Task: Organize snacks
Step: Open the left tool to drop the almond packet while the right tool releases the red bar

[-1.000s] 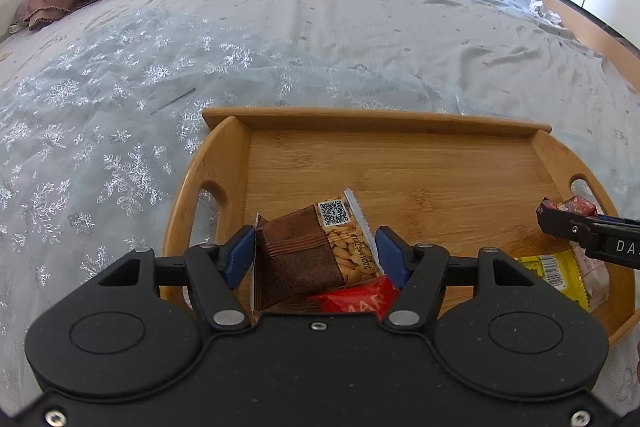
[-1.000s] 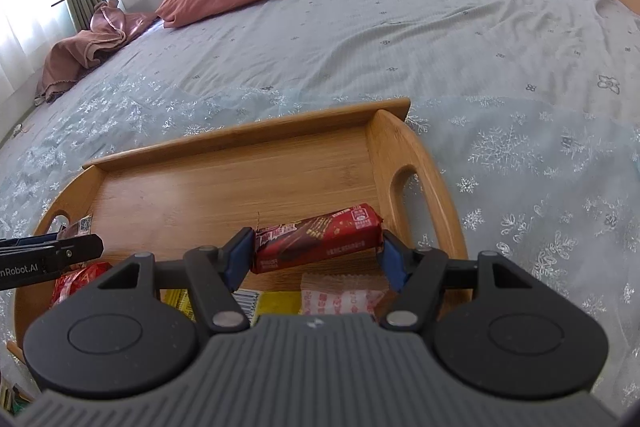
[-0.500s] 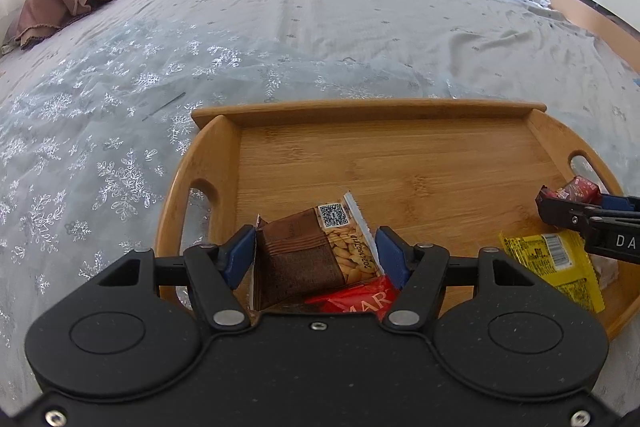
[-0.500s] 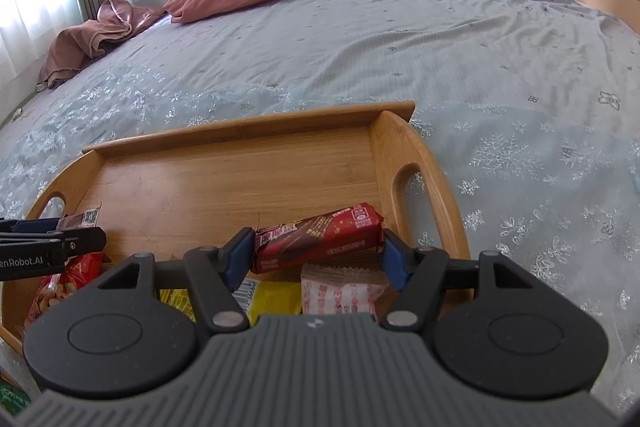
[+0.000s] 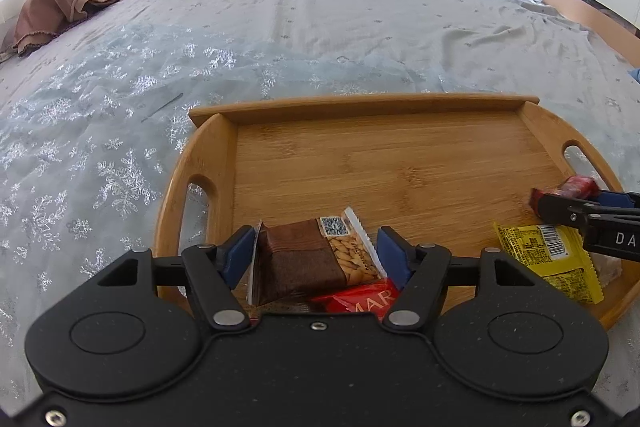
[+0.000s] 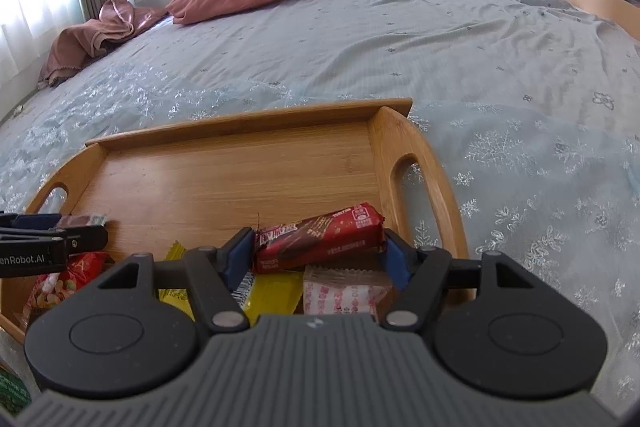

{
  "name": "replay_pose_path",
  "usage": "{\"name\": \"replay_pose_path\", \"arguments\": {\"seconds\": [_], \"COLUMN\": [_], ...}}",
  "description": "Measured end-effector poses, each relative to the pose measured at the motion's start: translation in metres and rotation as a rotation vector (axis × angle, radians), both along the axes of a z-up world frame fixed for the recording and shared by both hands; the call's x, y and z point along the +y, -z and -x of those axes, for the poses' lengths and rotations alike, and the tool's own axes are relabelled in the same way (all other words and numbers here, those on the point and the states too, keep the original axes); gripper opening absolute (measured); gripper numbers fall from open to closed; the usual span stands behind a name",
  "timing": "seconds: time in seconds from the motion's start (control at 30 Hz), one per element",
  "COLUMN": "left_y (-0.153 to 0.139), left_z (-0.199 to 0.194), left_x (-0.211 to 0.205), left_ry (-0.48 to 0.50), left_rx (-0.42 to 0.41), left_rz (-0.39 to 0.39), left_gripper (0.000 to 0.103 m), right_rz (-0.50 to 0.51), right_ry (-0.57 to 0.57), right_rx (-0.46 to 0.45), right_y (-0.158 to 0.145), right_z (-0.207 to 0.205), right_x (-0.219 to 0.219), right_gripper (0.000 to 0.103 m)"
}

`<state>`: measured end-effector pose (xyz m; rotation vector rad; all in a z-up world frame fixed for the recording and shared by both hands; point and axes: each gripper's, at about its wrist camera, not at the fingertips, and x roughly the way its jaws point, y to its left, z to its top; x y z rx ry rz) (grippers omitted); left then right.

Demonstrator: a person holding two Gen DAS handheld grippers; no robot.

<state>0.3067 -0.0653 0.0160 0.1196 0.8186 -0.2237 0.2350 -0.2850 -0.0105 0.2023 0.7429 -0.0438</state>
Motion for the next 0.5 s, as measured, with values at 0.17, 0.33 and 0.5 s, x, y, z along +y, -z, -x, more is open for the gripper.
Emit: {"name": "replay_pose_path", "arguments": {"seconds": [0.17,0.33,0.5], "left_y": [-0.006,-0.015,-0.028], "left_z": [0.005,0.012,0.025], "left_x": [0.001,0.004,0.009], "left_ry": [0.016,0.011,0.024], "left_rx": [-0.025,-0.042,-0.074], "left_rz": [-0.003,-0.012,-0.018], "left_gripper": [0.079,0.085,0.09], "right_rz": [-0.036,-0.04,-0.005], "right_ry": [0.003,-0.007,-0.021], "right_rx": [-0.013,-0.022,-0.037], "right_y": [0.0,-0.003,-0.012], "right_z": [0.003,0.008,0.015], "right_x": [0.0,0.004,0.01], "right_gripper": [0.083,0.086,0.091]}}
